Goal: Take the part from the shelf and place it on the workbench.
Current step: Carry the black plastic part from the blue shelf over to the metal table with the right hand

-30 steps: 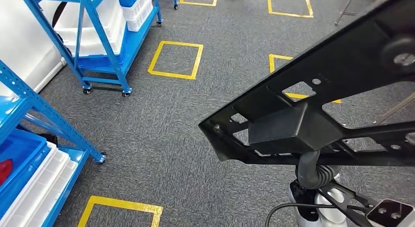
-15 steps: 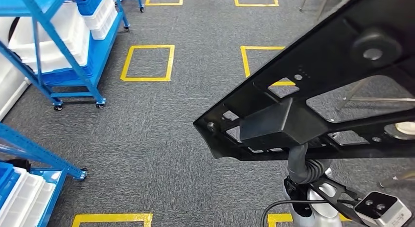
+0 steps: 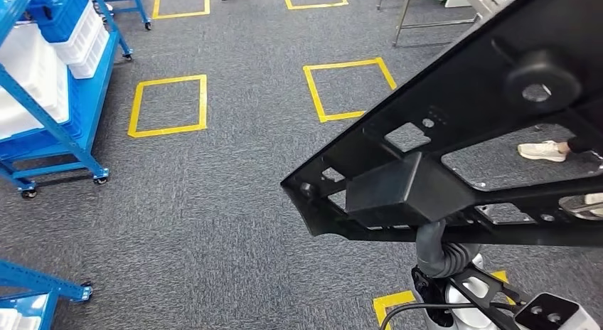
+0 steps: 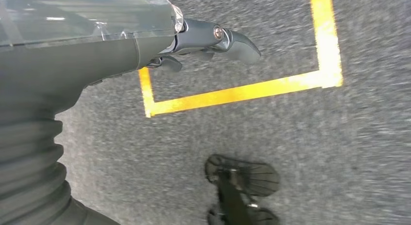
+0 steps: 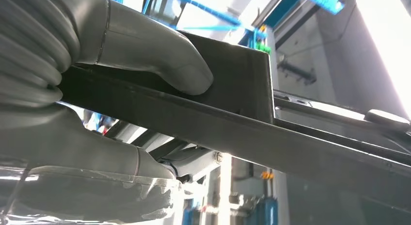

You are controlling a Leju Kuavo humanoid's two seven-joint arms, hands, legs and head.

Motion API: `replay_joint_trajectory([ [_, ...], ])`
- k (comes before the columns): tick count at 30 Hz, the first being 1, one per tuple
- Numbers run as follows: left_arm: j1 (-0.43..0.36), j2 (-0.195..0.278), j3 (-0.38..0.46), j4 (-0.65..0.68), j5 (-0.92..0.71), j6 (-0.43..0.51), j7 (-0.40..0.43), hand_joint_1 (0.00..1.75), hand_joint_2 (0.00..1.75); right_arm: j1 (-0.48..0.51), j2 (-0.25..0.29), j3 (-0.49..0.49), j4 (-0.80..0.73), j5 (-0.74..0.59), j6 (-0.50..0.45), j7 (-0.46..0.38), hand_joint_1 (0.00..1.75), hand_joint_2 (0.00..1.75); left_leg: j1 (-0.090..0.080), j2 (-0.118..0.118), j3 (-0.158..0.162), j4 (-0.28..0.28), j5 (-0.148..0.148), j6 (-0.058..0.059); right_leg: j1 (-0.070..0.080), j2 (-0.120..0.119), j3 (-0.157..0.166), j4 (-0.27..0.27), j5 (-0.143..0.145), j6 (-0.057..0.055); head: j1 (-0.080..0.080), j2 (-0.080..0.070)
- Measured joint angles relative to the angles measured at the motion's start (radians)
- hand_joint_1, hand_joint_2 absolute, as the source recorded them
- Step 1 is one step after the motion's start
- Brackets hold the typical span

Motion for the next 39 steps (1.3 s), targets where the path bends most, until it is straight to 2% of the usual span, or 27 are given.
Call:
replay_joint_trajectory([
  [2,-0.001,-0.001,0.01,0.0,0.007,0.004,-0.003,0.0,1.75,-0.016,-0.007,0.008,0.003,-0.015,0.011,0.0,1.75,1.75,-0.001,0.026,0.004,-0.007,0.002,0.008,0.0,-0.062,-0.049,0.101,-0.055,0.009,0.0,0.0],
  [4,0.002,-0.001,0.019,0.0,0.011,0.007,-0.005,0.0,1.75,-0.024,-0.011,0.013,0.008,-0.025,0.016,0.0,1.75,1.75,-0.002,0.053,0.004,-0.006,-0.001,0.01,-0.006,-0.088,-0.112,0.224,-0.103,0.017,0.0,0.0],
  [5,0.003,-0.001,0.022,0.0,0.011,0.007,-0.007,0.0,1.75,-0.025,-0.014,0.015,0.01,-0.031,0.018,0.0,1.75,1.75,-0.003,0.065,0.005,-0.006,-0.002,0.01,-0.01,-0.092,-0.127,0.251,-0.104,0.021,0.0,0.0],
  [6,0.003,-0.001,0.025,0.0,0.01,0.005,-0.008,0.0,1.75,-0.026,-0.017,0.016,0.013,-0.04,0.022,0.0,1.75,1.75,-0.003,0.076,0.006,-0.005,-0.004,0.008,-0.013,-0.096,-0.121,0.238,-0.086,0.024,0.0,0.0],
  [7,0.003,-0.001,0.026,0.0,0.006,0.002,-0.01,0.0,1.75,-0.027,-0.023,0.017,0.015,-0.054,0.029,0.0,1.75,1.75,-0.002,0.086,0.008,-0.005,-0.006,0.006,-0.016,-0.106,-0.094,0.186,-0.055,0.025,0.0,0.0],
  [9,0.003,0.0,0.027,0.0,-0.004,-0.004,-0.013,0.0,1.75,-0.031,-0.036,0.021,0.017,-0.092,0.048,0.0,1.75,1.75,-0.005,0.104,0.014,-0.002,-0.013,-0.002,-0.013,-0.149,-0.022,0.046,0.002,0.021,0.0,0.0],
  [10,0.003,0.0,0.027,0.0,-0.008,-0.006,-0.013,0.0,1.75,-0.033,-0.043,0.024,0.019,-0.113,0.059,0.0,1.75,1.75,-0.008,0.112,0.017,-0.001,-0.017,-0.007,-0.009,-0.165,0.002,-0.002,0.014,0.016,0.0,0.0],
  [11,0.004,0.001,0.028,0.0,-0.012,-0.006,-0.012,0.0,1.75,-0.034,-0.048,0.027,0.021,-0.129,0.066,0.0,1.75,1.75,-0.01,0.121,0.02,0.0,-0.02,-0.013,-0.005,-0.172,0.012,-0.023,0.016,0.009,0.0,0.0],
  [13,0.004,0.003,0.031,0.0,-0.016,-0.004,-0.006,0.0,1.75,-0.035,-0.053,0.033,0.029,-0.144,0.075,0.0,1.75,1.75,-0.011,0.141,0.026,-0.001,-0.025,-0.024,-0.001,-0.152,0.01,-0.027,0.013,-0.004,0.0,0.0],
  [14,0.003,0.005,0.032,0.0,-0.016,-0.001,-0.002,0.0,1.75,-0.035,-0.055,0.036,0.034,-0.146,0.077,0.0,1.75,1.75,-0.008,0.14,0.029,0.003,-0.031,-0.031,-0.001,-0.141,0.012,-0.03,0.015,-0.01,0.0,0.0],
  [16,0.001,0.006,0.035,0.0,-0.016,0.003,0.006,0.0,1.75,-0.041,-0.056,0.046,0.047,-0.147,0.081,0.0,1.75,1.75,-0.003,0.106,0.011,0.053,-0.066,-0.039,-0.005,-0.12,0.016,-0.036,0.018,-0.023,0.0,0.0],
  [18,0.004,0.008,0.04,0.0,-0.016,0.006,0.009,0.0,1.75,-0.051,-0.057,0.058,0.066,-0.149,0.084,0.0,1.75,1.75,-0.001,0.06,-0.05,0.179,-0.13,-0.042,-0.006,-0.1,0.018,-0.036,0.019,-0.031,0.0,0.0],
  [19,0.008,0.008,0.044,0.0,-0.016,0.006,0.009,0.0,1.75,-0.056,-0.057,0.062,0.079,-0.151,0.085,0.0,1.75,1.75,-0.001,0.05,-0.087,0.249,-0.156,-0.043,-0.004,-0.088,0.018,-0.036,0.019,-0.033,0.0,0.0],
  [20,0.011,0.008,0.047,0.0,-0.016,0.004,0.01,0.0,1.75,-0.062,-0.057,0.067,0.094,-0.154,0.086,0.0,1.75,1.75,-0.001,0.045,-0.114,0.296,-0.164,-0.043,-0.003,-0.075,0.018,-0.035,0.018,-0.034,0.0,0.0],
  [21,0.013,0.009,0.049,0.0,-0.016,0.002,0.01,0.0,1.75,-0.07,-0.057,0.072,0.11,-0.158,0.087,0.0,1.75,1.75,-0.001,0.043,-0.125,0.305,-0.152,-0.042,-0.002,-0.061,0.018,-0.033,0.018,-0.034,0.0,0.0],
  [22,0.014,0.008,0.051,0.0,-0.016,-0.001,0.011,0.0,1.75,-0.082,-0.057,0.076,0.125,-0.165,0.087,0.0,1.75,1.75,-0.001,0.041,-0.117,0.274,-0.12,-0.04,-0.001,-0.047,0.019,-0.032,0.018,-0.034,0.0,0.0],
  [23,0.014,0.008,0.052,0.0,-0.015,-0.004,0.012,0.0,1.75,-0.095,-0.057,0.081,0.139,-0.172,0.087,0.001,1.75,1.75,-0.001,0.033,-0.091,0.206,-0.077,-0.036,-0.001,-0.034,0.02,-0.029,0.017,-0.032,0.0,0.0],
  [25,0.012,0.008,0.056,0.0,-0.015,-0.008,0.015,0.0,1.75,-0.118,-0.057,0.088,0.16,-0.184,0.085,0.001,1.75,1.75,0.001,-0.004,-0.035,0.072,-0.018,-0.03,-0.001,-0.011,0.018,-0.024,0.014,-0.026,0.0,0.0],
  [27,0.012,0.008,0.059,0.0,-0.014,-0.012,0.02,0.0,1.75,-0.134,-0.057,0.094,0.176,-0.188,0.083,0.002,1.75,1.75,-0.001,-0.026,-0.013,0.021,-0.011,-0.023,-0.003,0.006,0.012,-0.022,0.014,-0.014,0.0,0.0],
  [29,0.011,0.008,0.06,0.0,-0.015,-0.019,0.027,0.0,1.75,-0.139,-0.057,0.097,0.188,-0.186,0.079,0.001,1.75,1.75,-0.001,-0.01,-0.009,0.013,-0.007,-0.014,-0.006,0.017,0.01,-0.025,0.016,-0.002,0.0,0.0],
  [31,0.01,0.006,0.061,0.0,-0.016,-0.027,0.033,0.0,1.75,-0.14,-0.058,0.098,0.194,-0.179,0.072,0.001,1.75,1.75,0.002,0.01,-0.004,0.002,-0.001,-0.001,-0.004,-0.016,-0.004,0.004,-0.005,0.008,0.0,0.0],
  [33,0.01,0.006,0.064,0.0,-0.018,-0.034,0.038,0.0,1.75,-0.141,-0.059,0.098,0.198,-0.173,0.068,0.0,1.75,1.75,0.001,0.031,-0.001,-0.004,0.0,0.008,-0.003,-0.07,-0.056,0.109,-0.06,0.014,0.0,0.0],
  [35,0.013,0.006,0.067,0.0,-0.019,-0.041,0.041,0.0,1.75,-0.139,-0.059,0.098,0.204,-0.17,0.069,0.0,1.75,1.75,-0.001,0.055,0.0,-0.003,-0.003,0.009,-0.007,-0.088,-0.117,0.225,-0.102,0.019,0.0,0.0],
  [36,0.013,0.006,0.068,0.0,-0.019,-0.044,0.041,0.0,1.75,-0.139,-0.06,0.098,0.205,-0.168,0.069,0.001,1.75,1.75,-0.001,0.067,0.001,-0.002,-0.005,0.009,-0.009,-0.091,-0.128,0.241,-0.096,0.021,0.0,0.0],
  [37,0.013,0.005,0.07,0.0,-0.019,-0.046,0.041,0.0,1.75,-0.139,-0.06,0.098,0.206,-0.166,0.07,0.001,1.75,1.75,-0.001,0.079,0.003,-0.002,-0.007,0.008,-0.011,-0.096,-0.118,0.219,-0.074,0.022,0.0,0.0],
  [38,0.011,0.004,0.071,0.0,-0.019,-0.049,0.04,0.0,1.75,-0.14,-0.061,0.097,0.206,-0.163,0.07,0.002,1.75,1.75,-0.001,0.09,0.006,-0.001,-0.011,0.005,-0.011,-0.107,-0.09,0.162,-0.04,0.021,0.0,0.0],
  [39,0.01,0.003,0.073,0.0,-0.019,-0.05,0.039,0.0,1.75,-0.142,-0.061,0.097,0.205,-0.16,0.071,0.003,1.75,1.75,-0.002,0.1,0.01,0.001,-0.015,0.002,-0.009,-0.131,-0.053,0.089,-0.011,0.018,0.0,0.0],
])
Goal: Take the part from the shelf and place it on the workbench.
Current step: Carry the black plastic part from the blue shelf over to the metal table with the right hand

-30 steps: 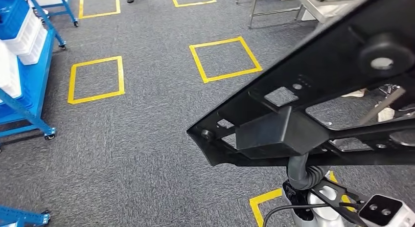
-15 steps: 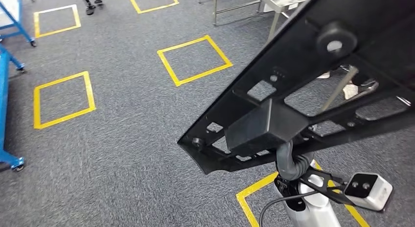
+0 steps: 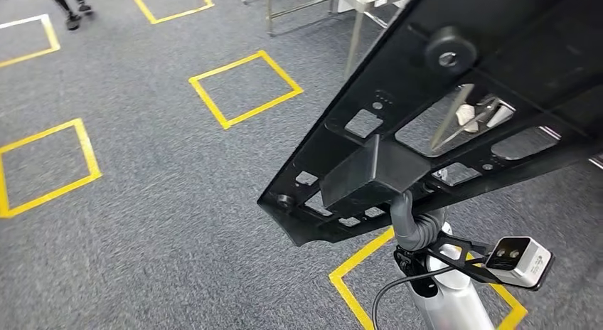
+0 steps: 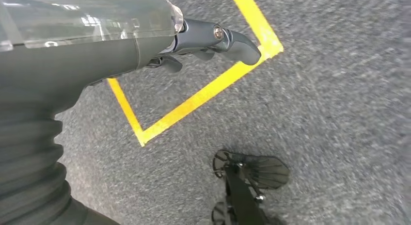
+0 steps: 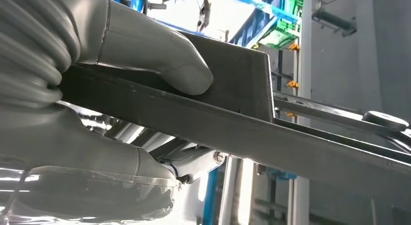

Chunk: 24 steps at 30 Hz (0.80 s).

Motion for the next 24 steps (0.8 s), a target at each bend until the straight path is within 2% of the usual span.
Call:
replay_joint_trajectory([
  [2,-0.003,-0.003,0.002,0.0,-0.002,-0.005,-0.003,0.0,1.75,-0.004,0.0,0.0,-0.004,0.004,0.0,0.002,1.75,1.75,-0.005,0.018,0.006,0.003,-0.008,-0.009,0.008,-0.034,0.049,-0.1,0.031,-0.01,0.0,0.0],
  [3,-0.004,-0.004,0.002,0.0,-0.005,-0.008,-0.005,0.0,1.75,-0.004,-0.002,-0.001,-0.005,0.005,0.001,0.002,1.75,1.75,-0.008,0.026,0.009,0.004,-0.012,-0.015,0.012,-0.038,0.055,-0.115,0.031,-0.015,0.0,0.0],
  [5,-0.008,-0.007,0.002,0.0,-0.01,-0.014,-0.008,0.0,1.75,-0.002,-0.007,-0.005,-0.008,0.008,0.001,0.001,1.75,1.75,-0.009,0.042,0.014,0.002,-0.016,-0.025,0.013,-0.014,0.055,-0.118,0.033,-0.025,0.0,0.0],
  [6,-0.01,-0.009,0.002,0.0,-0.011,-0.016,-0.009,0.0,1.75,0.0,-0.01,-0.007,-0.008,0.009,0.001,0.001,1.75,1.75,-0.007,0.034,0.015,0.007,-0.023,-0.031,0.011,-0.002,0.057,-0.122,0.035,-0.029,0.0,0.0],
  [8,-0.014,-0.013,0.002,0.0,-0.015,-0.018,-0.011,0.0,1.75,0.001,-0.015,-0.009,-0.01,0.011,0.002,0.001,1.75,1.75,-0.001,-0.008,-0.007,0.066,-0.062,-0.041,0.005,0.019,0.061,-0.129,0.04,-0.04,0.0,0.0],
  [9,-0.013,-0.013,0.002,0.0,-0.017,-0.019,-0.012,0.0,1.75,0.002,-0.015,-0.009,-0.01,0.011,0.005,0.0,1.75,1.75,0.001,-0.033,-0.034,0.126,-0.093,-0.043,0.005,0.029,0.061,-0.129,0.041,-0.044,0.0,0.0],
  [10,-0.012,-0.014,0.002,0.0,-0.019,-0.02,-0.012,0.0,1.75,0.004,-0.016,-0.009,-0.01,0.008,0.011,0.0,1.75,1.75,0.002,-0.046,-0.068,0.195,-0.123,-0.045,0.006,0.041,0.061,-0.129,0.041,-0.046,0.0,0.0],
  [11,-0.01,-0.014,0.002,0.0,-0.02,-0.02,-0.013,0.0,1.75,0.007,-0.017,-0.009,-0.008,0.004,0.018,0.0,1.75,1.75,0.002,-0.052,-0.099,0.254,-0.142,-0.046,0.006,0.053,0.061,-0.129,0.041,-0.047,0.0,0.0],
  [12,-0.008,-0.014,0.002,0.0,-0.02,-0.02,-0.016,0.0,1.75,0.01,-0.017,-0.009,-0.007,-0.001,0.026,0.0,1.75,1.75,0.002,-0.055,-0.118,0.284,-0.143,-0.047,0.007,0.067,0.062,-0.128,0.04,-0.047,0.0,0.0],
  [13,-0.007,-0.015,0.002,0.0,-0.019,-0.02,-0.019,0.0,1.75,0.013,-0.017,-0.009,-0.004,-0.007,0.033,0.0,1.75,1.75,0.002,-0.056,-0.12,0.278,-0.123,-0.046,0.007,0.08,0.062,-0.127,0.04,-0.047,0.0,0.0],
  [14,-0.007,-0.015,0.002,0.0,-0.018,-0.019,-0.022,0.0,1.75,0.014,-0.018,-0.009,0.0,-0.012,0.038,0.0,1.75,1.75,0.003,-0.061,-0.105,0.234,-0.088,-0.045,0.007,0.093,0.063,-0.125,0.04,-0.046,0.0,0.0],
  [15,-0.007,-0.015,0.003,0.0,-0.017,-0.016,-0.025,0.0,1.75,0.013,-0.018,-0.008,0.003,-0.017,0.04,0.0,1.75,1.75,0.004,-0.078,-0.079,0.166,-0.048,-0.042,0.006,0.106,0.063,-0.123,0.039,-0.044,0.0,0.0],
  [16,-0.007,-0.015,0.006,0.0,-0.015,-0.012,-0.027,0.0,1.75,0.012,-0.019,-0.008,0.007,-0.02,0.041,-0.001,1.75,1.75,0.006,-0.104,-0.053,0.1,-0.019,-0.038,0.007,0.118,0.061,-0.119,0.037,-0.041,0.0,0.0],
  [17,-0.007,-0.014,0.009,0.0,-0.011,-0.008,-0.029,0.0,1.75,0.01,-0.019,-0.008,0.011,-0.021,0.039,-0.001,1.75,1.75,0.007,-0.127,-0.032,0.051,-0.003,-0.034,0.007,0.129,0.058,-0.116,0.037,-0.036,0.0,0.0],
  [18,-0.007,-0.013,0.013,0.0,-0.007,-0.003,-0.03,0.0,1.75,0.009,-0.021,-0.008,0.014,-0.021,0.036,-0.002,1.75,1.75,0.007,-0.144,-0.021,0.023,0.002,-0.03,0.005,0.14,0.054,-0.115,0.038,-0.029,0.0,0.0],
  [19,-0.008,-0.013,0.018,0.0,-0.004,0.001,-0.03,0.0,1.75,0.009,-0.022,-0.007,0.016,-0.021,0.032,-0.002,1.75,1.75,0.005,-0.145,-0.018,0.017,-0.002,-0.025,0.003,0.151,0.05,-0.115,0.04,-0.022,0.0,0.0],
  [20,-0.009,-0.012,0.022,0.0,-0.002,0.006,-0.031,0.0,1.75,0.008,-0.024,-0.007,0.017,-0.02,0.027,-0.002,1.75,1.75,0.005,-0.135,-0.016,0.014,0.0,-0.02,0.001,0.16,0.048,-0.118,0.043,-0.014,0.0,0.0],
  [21,-0.011,-0.012,0.026,0.0,0.0,0.011,-0.031,0.0,1.75,0.007,-0.026,-0.007,0.016,-0.021,0.023,-0.001,1.75,1.75,0.006,-0.124,-0.013,0.008,0.004,-0.014,0.001,0.152,0.045,-0.115,0.042,-0.008,0.0,0.0],
  [22,-0.012,-0.011,0.03,0.0,0.003,0.017,-0.031,0.0,1.75,0.005,-0.028,-0.007,0.016,-0.021,0.019,0.0,1.75,1.75,0.007,-0.112,-0.01,0.002,0.007,-0.007,0.002,0.132,0.039,-0.102,0.032,-0.004,0.0,0.0],
  [23,-0.013,-0.01,0.034,0.0,0.007,0.021,-0.032,0.0,1.75,0.001,-0.029,-0.007,0.016,-0.022,0.015,0.001,1.75,1.75,0.009,-0.099,-0.008,-0.003,0.009,-0.001,0.004,0.103,0.027,-0.076,0.015,-0.001,0.0,0.0],
  [24,-0.012,-0.009,0.039,0.0,0.011,0.024,-0.032,0.0,1.75,-0.003,-0.031,-0.007,0.016,-0.023,0.013,0.002,1.75,1.75,0.008,-0.086,-0.006,-0.005,0.01,0.004,0.004,0.07,0.002,-0.023,-0.015,0.001,0.0,0.0],
])
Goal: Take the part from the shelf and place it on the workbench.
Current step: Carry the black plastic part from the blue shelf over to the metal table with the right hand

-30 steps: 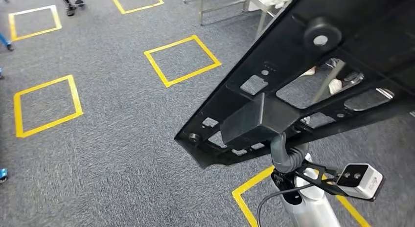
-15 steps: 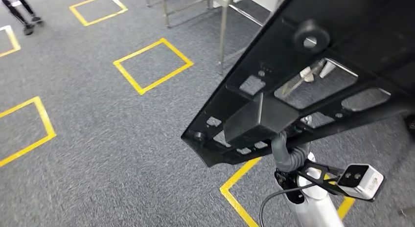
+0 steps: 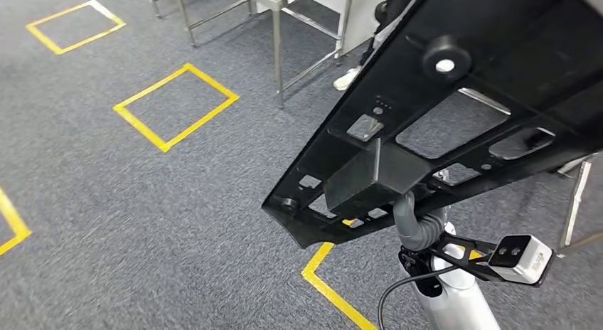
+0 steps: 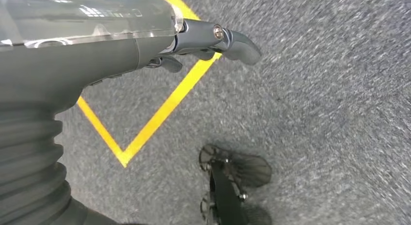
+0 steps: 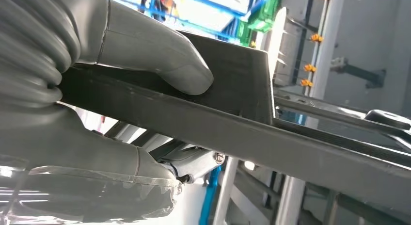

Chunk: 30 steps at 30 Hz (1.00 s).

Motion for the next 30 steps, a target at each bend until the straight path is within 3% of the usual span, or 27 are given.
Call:
replay_joint_trajectory([
  [2,0.004,0.003,0.011,0.0,0.008,0.006,-0.001,0.0,1.75,-0.004,-0.001,0.001,0.0,-0.004,-0.003,0.002,1.75,1.75,-0.002,0.027,0.0,0.0,-0.002,0.004,-0.003,-0.029,-0.063,0.13,-0.06,0.006,0.0,0.0],
  [3,0.005,0.005,0.017,0.0,0.01,0.008,-0.001,0.0,1.75,-0.004,-0.001,0.002,0.0,-0.006,-0.004,0.002,1.75,1.75,-0.003,0.04,0.0,0.0,-0.003,0.004,-0.006,-0.033,-0.088,0.18,-0.076,0.009,0.0,0.0],
  [4,0.005,0.008,0.022,0.0,0.014,0.01,-0.001,0.0,1.75,-0.004,-0.001,0.003,0.0,-0.008,-0.006,0.003,1.75,1.75,-0.003,0.052,0.0,0.0,-0.004,0.003,-0.009,-0.035,-0.092,0.191,-0.071,0.011,0.0,0.0],
  [6,0.002,0.013,0.035,0.0,0.02,0.015,-0.002,0.0,1.75,-0.005,-0.002,0.006,0.001,-0.009,-0.01,0.004,1.75,1.75,-0.003,0.072,0.003,0.002,-0.007,-0.001,-0.013,-0.045,-0.046,0.108,-0.018,0.013,0.0,0.0],
  [8,0.0,0.019,0.047,0.0,0.024,0.018,-0.006,0.0,1.75,-0.009,-0.003,0.009,0.001,-0.01,-0.014,0.004,1.75,1.75,-0.007,0.09,0.007,0.006,-0.014,-0.01,-0.009,-0.086,0.028,-0.029,0.03,0.006,0.0,0.0],
  [10,0.001,0.026,0.06,0.0,0.028,0.02,-0.007,0.0,1.75,-0.014,-0.003,0.013,0.001,-0.01,-0.016,0.005,1.75,1.75,-0.012,0.107,0.011,0.009,-0.02,-0.022,-0.001,-0.108,0.06,-0.091,0.041,-0.006,0.0,0.0],
  [12,0.001,0.033,0.07,-0.001,0.03,0.023,-0.006,0.0,1.75,-0.012,-0.002,0.016,0.001,-0.008,-0.017,0.005,1.75,1.75,-0.012,0.123,0.016,0.008,-0.025,-0.034,0.001,-0.086,0.058,-0.094,0.042,-0.018,0.0,0.0],
  [13,0.0,0.036,0.073,-0.001,0.031,0.024,-0.006,0.0,1.75,-0.011,-0.002,0.017,0.001,-0.008,-0.018,0.005,1.75,1.75,-0.01,0.118,0.017,0.013,-0.032,-0.04,-0.001,-0.075,0.06,-0.098,0.044,-0.024,0.0,0.0],
  [15,-0.001,0.04,0.079,-0.001,0.031,0.024,-0.004,0.0,1.75,-0.01,-0.001,0.023,0.001,-0.007,-0.018,0.005,1.75,1.75,-0.005,0.081,-0.006,0.075,-0.074,-0.048,-0.006,-0.056,0.064,-0.104,0.049,-0.036,0.0,0.0],
  [17,0.003,0.042,0.086,-0.001,0.031,0.022,-0.003,0.0,1.75,-0.01,0.0,0.032,0.002,-0.007,-0.018,0.007,1.75,1.75,-0.003,0.041,-0.066,0.205,-0.137,-0.052,-0.005,-0.035,0.064,-0.103,0.049,-0.042,0.0,0.0],
  [18,0.005,0.043,0.088,-0.001,0.03,0.021,-0.002,0.0,1.75,-0.009,0.001,0.037,0.003,-0.007,-0.019,0.008,1.75,1.75,-0.002,0.034,-0.096,0.263,-0.155,-0.053,-0.004,-0.022,0.064,-0.103,0.048,-0.043,0.0,0.0],
  [19,0.007,0.043,0.089,-0.001,0.029,0.019,-0.001,0.0,1.75,-0.009,0.001,0.041,0.005,-0.007,-0.02,0.011,1.75,1.75,-0.003,0.031,-0.114,0.29,-0.154,-0.053,-0.003,-0.009,0.065,-0.102,0.048,-0.044,0.0,0.0],
  [20,0.008,0.043,0.089,-0.001,0.027,0.018,-0.001,0.0,1.75,-0.01,0.001,0.044,0.006,-0.007,-0.021,0.014,1.75,1.75,-0.002,0.029,-0.114,0.28,-0.134,-0.052,-0.002,0.004,0.066,-0.101,0.048,-0.044,0.0,0.0],
  [21,0.008,0.043,0.089,-0.001,0.025,0.017,-0.001,0.0,1.75,-0.011,0.001,0.046,0.007,-0.008,-0.023,0.017,1.75,1.75,-0.002,0.024,-0.097,0.233,-0.097,-0.049,-0.002,0.016,0.067,-0.099,0.047,-0.043,0.0,0.0],
  [23,0.006,0.043,0.09,-0.001,0.023,0.018,-0.001,0.0,1.75,-0.018,0.003,0.051,0.01,-0.011,-0.028,0.02,1.75,1.75,0.0,-0.011,-0.042,0.096,-0.03,-0.042,-0.001,0.04,0.066,-0.094,0.045,-0.038,0.0,0.0],
  [25,0.006,0.043,0.093,-0.001,0.022,0.021,-0.002,0.0,1.75,-0.03,0.006,0.059,0.015,-0.017,-0.035,0.022,1.75,1.75,-0.001,-0.042,-0.012,0.025,-0.012,-0.034,-0.003,0.061,0.06,-0.09,0.045,-0.027,0.0,0.0],
  [27,0.004,0.043,0.096,-0.001,0.023,0.022,-0.005,0.0,1.75,-0.038,0.007,0.066,0.019,-0.023,-0.044,0.023,1.75,1.75,-0.002,-0.035,-0.009,0.019,-0.013,-0.024,-0.005,0.079,0.054,-0.094,0.05,-0.013,0.0,0.0],
  [28,0.002,0.043,0.097,-0.001,0.025,0.021,-0.006,0.0,1.75,-0.041,0.007,0.069,0.021,-0.026,-0.047,0.023,1.75,1.75,-0.001,-0.025,-0.007,0.014,-0.01,-0.018,-0.006,0.072,0.053,-0.093,0.05,-0.007,0.0,0.0],
  [30,-0.002,0.041,0.102,-0.001,0.03,0.016,-0.009,0.0,1.75,-0.053,0.007,0.073,0.025,-0.03,-0.052,0.022,1.75,1.75,0.002,-0.004,-0.003,0.005,-0.004,-0.004,-0.003,0.023,0.032,-0.051,0.021,0.002,0.0,0.0],
])
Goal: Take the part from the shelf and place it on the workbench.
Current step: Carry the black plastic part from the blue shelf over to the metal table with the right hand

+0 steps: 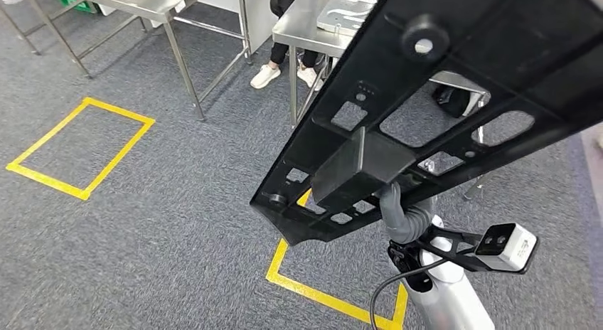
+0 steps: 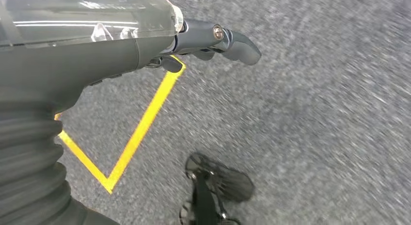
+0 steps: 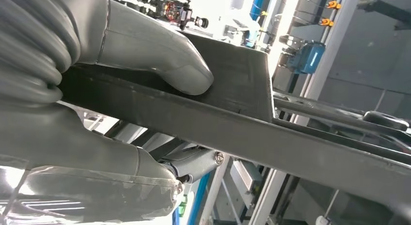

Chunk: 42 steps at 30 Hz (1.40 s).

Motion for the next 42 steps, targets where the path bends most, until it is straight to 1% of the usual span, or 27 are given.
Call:
replay_joint_trajectory([
  [2,0.002,-0.002,0.007,0.0,0.004,-0.002,-0.001,0.0,1.75,-0.009,0.0,0.005,0.006,-0.003,-0.001,-0.001,1.75,1.75,-0.003,0.024,0.001,-0.002,0.0,0.007,-0.001,-0.047,-0.059,0.122,-0.063,0.005,0.0,0.0],
  [3,0.004,-0.002,0.01,0.0,0.005,-0.003,-0.001,0.0,1.75,-0.01,0.0,0.007,0.009,-0.004,-0.001,-0.002,1.75,1.75,-0.004,0.035,0.0,-0.002,-0.002,0.008,-0.003,-0.053,-0.092,0.188,-0.089,0.007,0.0,0.0],
  [4,0.005,-0.003,0.012,0.0,0.006,-0.003,-0.001,0.0,1.75,-0.008,0.0,0.01,0.012,-0.004,-0.001,-0.003,1.75,1.75,-0.004,0.047,0.001,-0.001,-0.003,0.008,-0.005,-0.056,-0.113,0.232,-0.099,0.009,0.0,0.0],
  [5,0.005,-0.004,0.013,0.0,0.006,-0.003,0.0,0.0,1.75,-0.007,0.0,0.012,0.016,-0.005,-0.001,-0.004,1.75,1.75,-0.004,0.058,0.001,-0.001,-0.004,0.007,-0.006,-0.058,-0.116,0.237,-0.09,0.01,0.0,0.0],
  [6,0.004,-0.005,0.015,0.0,0.007,-0.003,0.0,0.0,1.75,-0.007,-0.001,0.013,0.018,-0.005,-0.001,-0.004,1.75,1.75,-0.004,0.069,0.003,0.0,-0.005,0.006,-0.006,-0.063,-0.097,0.2,-0.063,0.009,0.0,0.0],
  [8,0.003,-0.009,0.017,0.0,0.007,-0.003,0.001,0.0,1.75,-0.009,-0.001,0.016,0.022,-0.005,-0.001,-0.005,1.75,1.75,-0.007,0.088,0.009,0.001,-0.011,-0.001,-0.001,-0.096,-0.023,0.059,-0.001,0.001,0.0,0.0],
  [9,0.003,-0.01,0.018,0.0,0.008,-0.004,0.002,0.0,1.75,-0.012,-0.001,0.017,0.024,-0.005,0.0,-0.006,1.75,1.75,-0.01,0.096,0.011,0.002,-0.014,-0.006,0.003,-0.112,0.007,0.001,0.017,-0.005,0.0,0.0],
  [11,0.002,-0.012,0.02,0.0,0.008,-0.007,0.002,0.0,1.75,-0.017,-0.001,0.021,0.026,-0.005,0.0,-0.009,1.75,1.75,-0.015,0.113,0.016,0.003,-0.02,-0.016,0.01,-0.125,0.028,-0.046,0.024,-0.015,0.0,0.0],
  [13,0.0,-0.012,0.021,0.0,0.006,-0.01,0.002,0.0,1.75,-0.018,-0.001,0.024,0.029,-0.004,0.0,-0.011,1.75,1.75,-0.013,0.125,0.021,0.003,-0.025,-0.027,0.009,-0.101,0.027,-0.05,0.028,-0.025,0.0,0.0],
  [15,-0.002,-0.013,0.021,0.0,0.004,-0.013,0.001,0.0,1.75,-0.021,0.0,0.026,0.03,-0.004,-0.001,-0.013,1.75,1.75,-0.009,0.098,0.011,0.039,-0.054,-0.037,0.004,-0.082,0.031,-0.057,0.032,-0.036,0.0,0.0],
  [17,0.001,-0.012,0.021,0.0,0.003,-0.016,0.001,0.0,1.75,-0.025,0.001,0.029,0.033,-0.004,-0.001,-0.016,1.75,1.75,-0.007,0.052,-0.042,0.157,-0.118,-0.043,0.002,-0.062,0.032,-0.059,0.034,-0.043,0.0,0.0],
  [18,0.003,-0.012,0.021,0.0,0.003,-0.017,0.001,0.0,1.75,-0.025,0.001,0.031,0.036,-0.004,-0.002,-0.017,1.75,1.75,-0.006,0.041,-0.076,0.227,-0.147,-0.044,0.003,-0.051,0.032,-0.058,0.034,-0.045,0.0,0.0],
  [19,0.005,-0.012,0.022,0.0,0.002,-0.018,0.001,0.0,1.75,-0.024,0.001,0.032,0.039,-0.004,-0.002,-0.017,1.75,1.75,-0.006,0.036,-0.104,0.279,-0.16,-0.045,0.004,-0.038,0.033,-0.058,0.034,-0.046,0.0,0.0],
  [20,0.006,-0.012,0.022,0.0,0.001,-0.02,0.001,0.0,1.75,-0.024,0.001,0.033,0.042,-0.003,-0.002,-0.018,1.75,1.75,-0.006,0.034,-0.116,0.296,-0.153,-0.044,0.004,-0.025,0.033,-0.057,0.034,-0.046,0.0,0.0],
  [21,0.007,-0.012,0.022,0.0,0.001,-0.022,0.001,0.0,1.75,-0.023,0.001,0.033,0.045,-0.003,-0.003,-0.018,1.75,1.75,-0.006,0.031,-0.108,0.269,-0.124,-0.042,0.004,-0.012,0.035,-0.057,0.033,-0.046,0.0,0.0],
  [24,0.006,-0.012,0.025,0.0,-0.004,-0.03,-0.001,0.0,1.75,-0.024,0.001,0.034,0.049,0.0,-0.007,-0.02,1.75,1.75,-0.005,-0.008,-0.027,0.069,-0.021,-0.029,0.005,0.022,0.037,-0.052,0.031,-0.039,0.0,0.0],
  [26,0.003,-0.012,0.027,0.0,-0.006,-0.035,-0.003,0.0,1.75,-0.024,0.001,0.034,0.051,0.009,-0.014,-0.02,1.75,1.75,-0.008,-0.027,-0.006,0.014,-0.01,-0.018,0.005,0.036,0.03,-0.05,0.032,-0.028,0.0,0.0],
  [28,-0.001,-0.012,0.029,0.0,-0.006,-0.042,-0.005,0.0,1.75,-0.023,0.001,0.035,0.052,0.018,-0.02,-0.02,1.75,1.75,-0.008,-0.02,-0.005,0.009,-0.007,-0.008,0.002,0.042,0.025,-0.051,0.034,-0.015,0.0,0.0],
  [30,-0.003,-0.013,0.03,0.0,-0.007,-0.051,-0.008,0.0,1.75,-0.024,0.0,0.035,0.052,0.023,-0.023,-0.02,1.75,1.75,-0.005,-0.01,-0.001,0.002,-0.003,0.006,0.004,0.01,0.012,-0.021,0.013,-0.006,0.0,0.0],
  [32,0.0,-0.013,0.032,0.0,-0.008,-0.061,-0.009,0.0,1.75,-0.025,0.0,0.035,0.052,0.026,-0.027,-0.021,1.75,1.75,-0.005,0.001,0.001,-0.002,-0.004,0.016,0.005,-0.036,-0.04,0.087,-0.043,0.0,0.0,0.0],
  [33,0.003,-0.013,0.034,0.0,-0.008,-0.065,-0.01,0.0,1.75,-0.024,0.0,0.035,0.052,0.027,-0.03,-0.021,1.75,1.75,-0.006,0.006,0.001,-0.001,-0.006,0.018,0.003,-0.047,-0.076,0.159,-0.072,0.003,0.0,0.0],
  [34,0.005,-0.013,0.035,0.0,-0.008,-0.068,-0.01,0.0,1.75,-0.022,0.0,0.035,0.052,0.028,-0.033,-0.021,1.75,1.75,-0.007,0.011,0.002,-0.001,-0.009,0.018,0.001,-0.052,-0.106,0.215,-0.088,0.006,0.0,0.0],
  [35,0.006,-0.013,0.035,0.0,-0.009,-0.071,-0.01,0.0,1.75,-0.02,-0.001,0.035,0.052,0.028,-0.035,-0.021,1.75,1.75,-0.007,0.015,0.004,-0.001,-0.011,0.017,-0.001,-0.054,-0.12,0.238,-0.085,0.007,0.0,0.0],
  [36,0.006,-0.013,0.036,0.0,-0.009,-0.073,-0.01,0.0,1.75,-0.018,-0.002,0.035,0.052,0.029,-0.036,-0.021,1.75,1.75,-0.007,0.019,0.007,0.0,-0.014,0.016,-0.002,-0.056,-0.112,0.22,-0.064,0.007,0.0,0.0],
  [39,0.005,-0.013,0.036,0.0,-0.01,-0.075,-0.012,0.0,1.75,-0.017,-0.003,0.035,0.051,0.03,-0.036,-0.022,1.75,1.75,-0.009,0.026,0.022,0.001,-0.026,0.006,0.001,-0.066,-0.012,0.021,0.025,-0.003,0.0,0.0],
  [40,0.005,-0.013,0.036,0.0,-0.011,-0.076,-0.013,0.0,1.75,-0.017,-0.003,0.035,0.05,0.031,-0.036,-0.022,1.75,1.75,-0.01,0.027,0.024,0.001,-0.03,0.002,0.004,-0.07,0.011,-0.025,0.035,-0.008,0.0,0.0],
  [42,0.005,-0.013,0.036,0.0,-0.013,-0.078,-0.015,0.0,1.75,-0.017,-0.005,0.035,0.048,0.031,-0.037,-0.022,1.75,1.75,-0.013,0.031,0.028,-0.001,-0.037,-0.009,0.011,-0.071,0.024,-0.051,0.028,-0.017,0.0,0.0],
])
